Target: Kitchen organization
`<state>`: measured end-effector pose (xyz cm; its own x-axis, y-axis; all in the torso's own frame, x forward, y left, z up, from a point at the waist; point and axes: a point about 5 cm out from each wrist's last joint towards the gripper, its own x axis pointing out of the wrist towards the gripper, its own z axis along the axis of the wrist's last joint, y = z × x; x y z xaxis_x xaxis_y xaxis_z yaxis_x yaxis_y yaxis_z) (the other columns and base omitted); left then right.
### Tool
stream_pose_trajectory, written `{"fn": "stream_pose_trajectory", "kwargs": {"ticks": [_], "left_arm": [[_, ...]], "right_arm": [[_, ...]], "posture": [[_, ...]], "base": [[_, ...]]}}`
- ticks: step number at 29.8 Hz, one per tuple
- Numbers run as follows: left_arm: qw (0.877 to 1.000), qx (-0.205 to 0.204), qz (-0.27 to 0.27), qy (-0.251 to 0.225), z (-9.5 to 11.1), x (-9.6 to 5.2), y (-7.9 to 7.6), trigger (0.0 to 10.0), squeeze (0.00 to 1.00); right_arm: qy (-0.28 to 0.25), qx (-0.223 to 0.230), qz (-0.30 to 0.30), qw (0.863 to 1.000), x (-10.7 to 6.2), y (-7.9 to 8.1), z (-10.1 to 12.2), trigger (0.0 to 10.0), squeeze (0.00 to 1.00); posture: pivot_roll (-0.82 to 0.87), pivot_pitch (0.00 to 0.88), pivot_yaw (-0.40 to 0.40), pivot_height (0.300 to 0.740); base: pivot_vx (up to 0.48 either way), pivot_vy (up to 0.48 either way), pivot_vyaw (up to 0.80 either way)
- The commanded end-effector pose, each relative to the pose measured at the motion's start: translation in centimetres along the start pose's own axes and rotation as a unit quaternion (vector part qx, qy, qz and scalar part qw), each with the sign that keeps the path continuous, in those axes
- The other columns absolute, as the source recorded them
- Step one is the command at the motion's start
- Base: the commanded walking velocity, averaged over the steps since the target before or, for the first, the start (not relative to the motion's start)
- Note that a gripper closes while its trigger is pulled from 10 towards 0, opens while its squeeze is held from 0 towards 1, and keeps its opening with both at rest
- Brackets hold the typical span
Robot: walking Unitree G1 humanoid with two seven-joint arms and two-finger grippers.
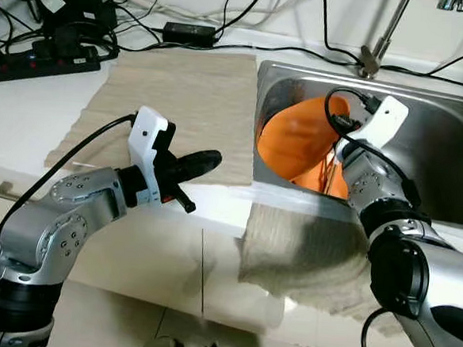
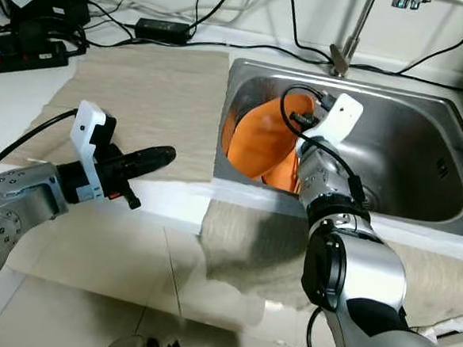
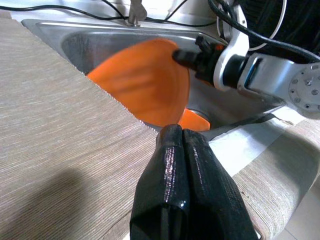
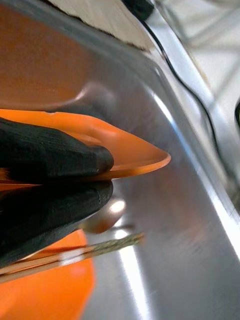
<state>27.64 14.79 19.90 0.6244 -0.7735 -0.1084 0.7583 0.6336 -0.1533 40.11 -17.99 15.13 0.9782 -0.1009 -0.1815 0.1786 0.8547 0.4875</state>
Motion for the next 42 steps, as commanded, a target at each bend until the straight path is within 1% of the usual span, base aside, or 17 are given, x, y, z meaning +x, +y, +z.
{"fn": "stream_pose_trajectory", "kwargs": {"ticks": [1, 4, 5, 6, 7, 8, 9, 10, 11, 12, 19, 26, 29, 30, 37, 40, 42], "left_arm": [[1.000, 0.011, -0.006, 0.004, 0.2, 0.1, -0.1, 10.0, 0.00], [1.000, 0.012, -0.006, 0.005, 0.1, 0.1, -0.1, 10.0, 0.00], [1.000, 0.012, -0.006, 0.005, 0.1, 0.1, -0.1, 10.0, 0.00], [1.000, 0.012, -0.006, 0.005, 0.1, 0.1, -0.1, 10.0, 0.00], [1.000, 0.013, -0.006, 0.005, 0.1, 0.2, -0.1, 10.0, 0.00], [1.000, 0.013, -0.006, 0.005, 0.1, 0.2, -0.1, 10.0, 0.00], [1.000, 0.013, -0.006, 0.005, 0.1, 0.2, -0.1, 10.0, 0.00], [1.000, 0.013, -0.006, 0.006, 0.2, 0.2, -0.1, 10.0, 0.00], [1.000, 0.013, -0.006, 0.006, 0.2, 0.2, -0.1, 10.0, 0.00], [1.000, 0.014, -0.006, 0.006, 0.1, 0.2, -0.1, 10.0, 0.00], [1.000, 0.016, -0.005, 0.007, 0.0, 0.2, -0.1, 10.0, 0.00], [1.000, 0.017, -0.005, 0.007, 0.0, 0.3, -0.2, 10.0, 0.00], [1.000, 0.019, -0.005, 0.008, 0.0, 0.2, -0.2, 10.0, 0.00], [1.000, 0.019, -0.005, 0.008, 0.0, 0.2, -0.2, 10.0, 0.00], [1.000, 0.020, -0.005, 0.009, -0.1, 0.2, -0.1, 10.0, 0.00], [1.000, 0.021, -0.006, 0.008, -0.1, 0.3, -0.2, 10.0, 0.00], [1.000, 0.022, -0.006, 0.008, -0.1, 0.3, -0.2, 10.0, 0.00]], "right_arm": [[0.018, 0.025, -0.010, 0.999, -0.1, -0.2, -0.8, 0.0, 0.00], [0.037, 0.011, -0.025, 0.999, -0.3, -0.7, -1.7, 0.0, 0.01], [0.044, 0.006, -0.030, 0.999, -0.4, -0.8, -2.0, 0.0, 0.12], [0.044, 0.006, -0.030, 0.999, -0.4, -0.8, -2.0, 0.0, 0.12], [0.050, 0.002, -0.035, 0.998, -0.4, -1.0, -2.3, 0.0, 0.38], [0.055, -0.006, -0.042, 0.998, -0.5, -1.2, -2.6, 2.2, 0.49], [0.055, -0.006, -0.042, 0.998, -0.5, -1.2, -2.6, 2.2, 0.49], [0.062, -0.012, -0.048, 0.997, -0.6, -1.4, -3.0, 10.0, 0.80], [0.062, -0.012, -0.048, 0.997, -0.6, -1.4, -3.0, 10.0, 0.80], [0.066, -0.020, -0.052, 0.996, -0.7, -1.6, -3.2, 10.0, 1.00], [0.053, -0.082, -0.044, 0.994, -0.5, -0.9, -2.6, 10.0, 1.00], [0.047, -0.101, -0.038, 0.993, -0.4, -0.6, -2.4, 10.0, 1.00], [0.028, -0.162, -0.022, 0.986, -0.3, 0.3, -1.9, 10.0, 1.00], [0.016, -0.179, -0.012, 0.984, -0.2, 0.8, -1.5, 10.0, 0.00], [-0.035, -0.262, 0.039, 0.964, -0.1, 3.9, -0.2, 10.0, 0.00], [-0.050, -0.315, 0.042, 0.947, -0.1, 4.5, -0.1, 10.0, 0.00], [-0.050, -0.327, 0.043, 0.943, -0.1, 4.5, -0.3, 10.0, 0.00]], "posture": [[0.12, 0.035, 0.018, 0.740], [0.12, 0.037, 0.018, 0.740], [0.12, 0.038, 0.017, 0.740], [0.12, 0.038, 0.017, 0.740], [0.12, 0.039, 0.017, 0.740], [0.12, 0.039, 0.017, 0.740], [0.12, 0.039, 0.017, 0.740], [0.12, 0.040, 0.016, 0.740], [0.12, 0.040, 0.016, 0.740], [0.12, 0.040, 0.016, 0.740], [0.12, 0.040, 0.012, 0.740], [0.12, 0.042, 0.009, 0.740], [0.12, 0.043, 0.009, 0.740], [0.12, 0.044, 0.010, 0.740], [0.12, 0.043, 0.011, 0.740], [0.12, 0.044, 0.010, 0.740], [0.12, 0.044, 0.009, 0.740]], "base": [[0.000, 0.000, 0.00], [0.000, 0.000, 0.00], [0.000, 0.000, 0.00], [0.000, 0.000, 0.00], [0.000, 0.000, 0.00], [0.000, 0.000, 0.00], [0.000, 0.000, 0.00], [0.000, 0.000, 0.00], [0.000, 0.000, 0.00], [0.000, 0.000, 0.00], [0.000, 0.000, 0.00], [0.000, 0.000, 0.00], [0.000, 0.000, 0.00], [0.000, 0.000, 0.00], [0.000, 0.000, 0.00], [0.000, 0.000, 0.00], [0.000, 0.000, 0.00]]}}
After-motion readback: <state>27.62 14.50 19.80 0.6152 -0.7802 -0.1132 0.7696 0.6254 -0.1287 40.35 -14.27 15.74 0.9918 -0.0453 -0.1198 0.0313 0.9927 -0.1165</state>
